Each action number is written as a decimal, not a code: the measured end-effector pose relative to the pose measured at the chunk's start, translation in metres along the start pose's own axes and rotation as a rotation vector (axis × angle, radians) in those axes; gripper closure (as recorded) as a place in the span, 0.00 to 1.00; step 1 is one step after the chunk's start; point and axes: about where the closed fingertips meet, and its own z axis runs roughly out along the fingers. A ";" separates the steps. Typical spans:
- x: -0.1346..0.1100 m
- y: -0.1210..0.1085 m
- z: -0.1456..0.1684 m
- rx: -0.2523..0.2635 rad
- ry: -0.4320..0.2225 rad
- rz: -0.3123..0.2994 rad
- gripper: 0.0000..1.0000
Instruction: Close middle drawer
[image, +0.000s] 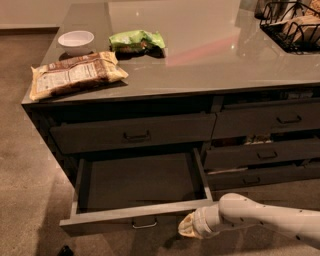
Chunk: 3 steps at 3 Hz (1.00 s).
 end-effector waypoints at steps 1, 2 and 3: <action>0.003 -0.010 0.014 0.052 -0.019 0.009 1.00; 0.003 -0.027 0.022 0.085 -0.024 0.019 1.00; 0.001 -0.048 0.026 0.106 -0.037 0.032 1.00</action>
Offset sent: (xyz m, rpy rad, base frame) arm 0.0519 0.0130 -0.0219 0.0349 -0.0886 -0.0976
